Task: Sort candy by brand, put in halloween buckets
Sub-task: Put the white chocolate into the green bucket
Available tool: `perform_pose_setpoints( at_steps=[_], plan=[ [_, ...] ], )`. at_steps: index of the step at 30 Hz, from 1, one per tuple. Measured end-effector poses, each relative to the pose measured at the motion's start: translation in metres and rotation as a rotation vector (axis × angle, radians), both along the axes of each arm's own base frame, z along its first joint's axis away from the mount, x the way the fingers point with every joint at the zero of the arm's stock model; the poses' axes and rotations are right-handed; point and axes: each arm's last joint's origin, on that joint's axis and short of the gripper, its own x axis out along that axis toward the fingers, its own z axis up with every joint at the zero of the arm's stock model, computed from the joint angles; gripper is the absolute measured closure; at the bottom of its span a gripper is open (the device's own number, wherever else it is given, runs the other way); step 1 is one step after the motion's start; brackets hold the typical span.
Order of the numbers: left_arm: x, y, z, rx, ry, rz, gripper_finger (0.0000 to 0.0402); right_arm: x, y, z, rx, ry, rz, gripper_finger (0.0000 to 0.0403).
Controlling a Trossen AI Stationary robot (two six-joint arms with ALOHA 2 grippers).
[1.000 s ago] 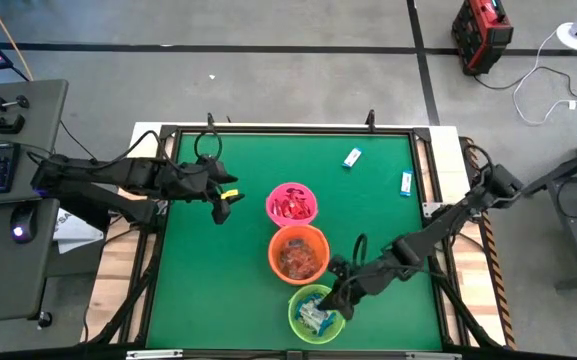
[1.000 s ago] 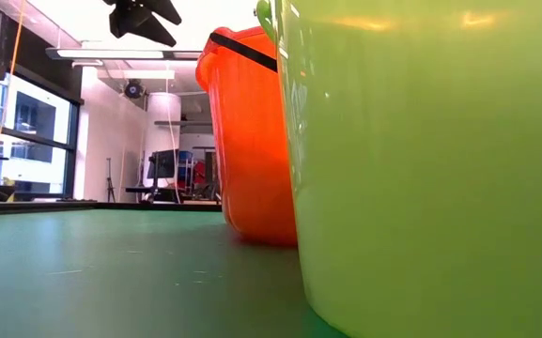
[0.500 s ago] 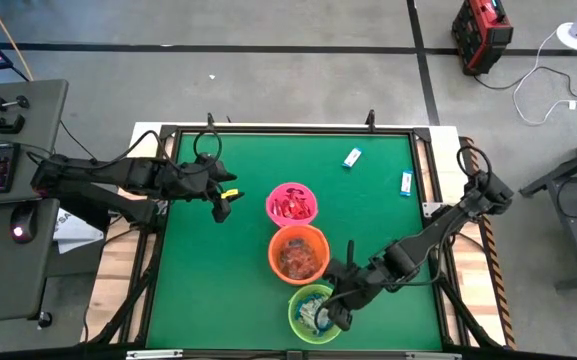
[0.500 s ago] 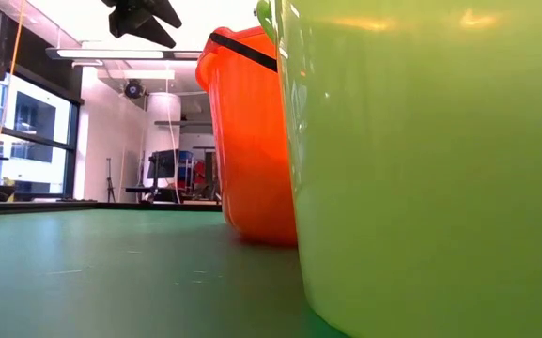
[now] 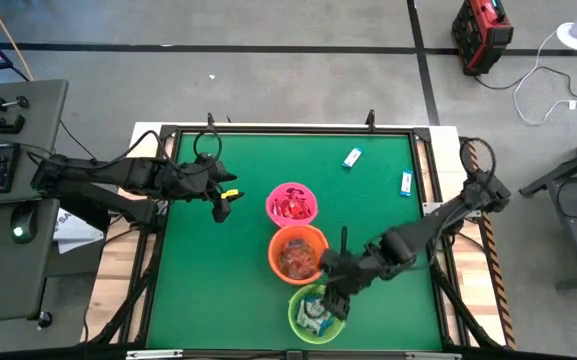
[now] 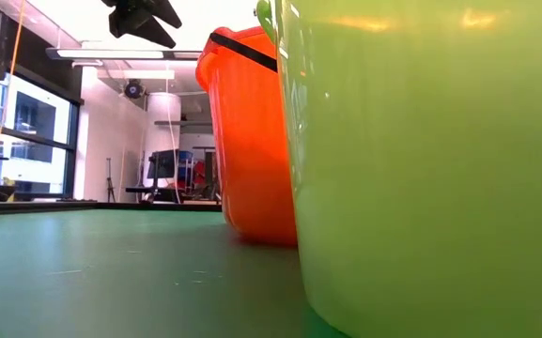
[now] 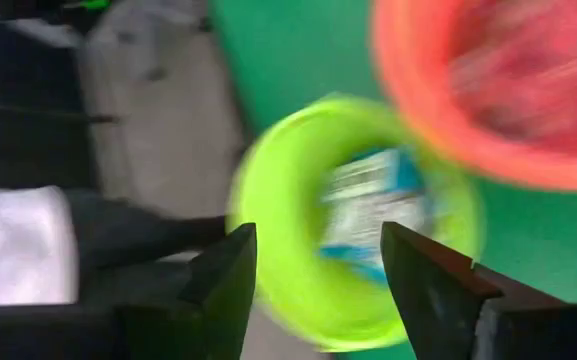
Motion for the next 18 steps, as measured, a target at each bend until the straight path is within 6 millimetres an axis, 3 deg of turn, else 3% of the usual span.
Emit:
perform_pose_setpoints(
  at_steps=[5, 9, 13, 18],
  plan=[
    [0.0, 0.0, 0.0, 0.001, 0.0, 0.001, 0.0163, -0.006, -0.044, 0.037, -0.323, 0.092, -0.057, 0.0192],
    [0.0, 0.0, 0.0, 0.008, -0.001, 0.01, 0.0163, -0.011, -0.1, 0.051, -0.577, 0.243, -0.098, 0.0192],
    [0.0, 0.002, 0.001, 0.032, -0.009, 0.057, 0.0163, -0.008, -0.16, 0.042, -0.797, 0.382, -0.092, 0.0192],
    [-0.001, 0.004, 0.001, 0.055, -0.018, 0.106, 0.0163, -0.008, -0.241, -0.001, -0.926, 0.563, -0.084, 0.0192]
  ],
)
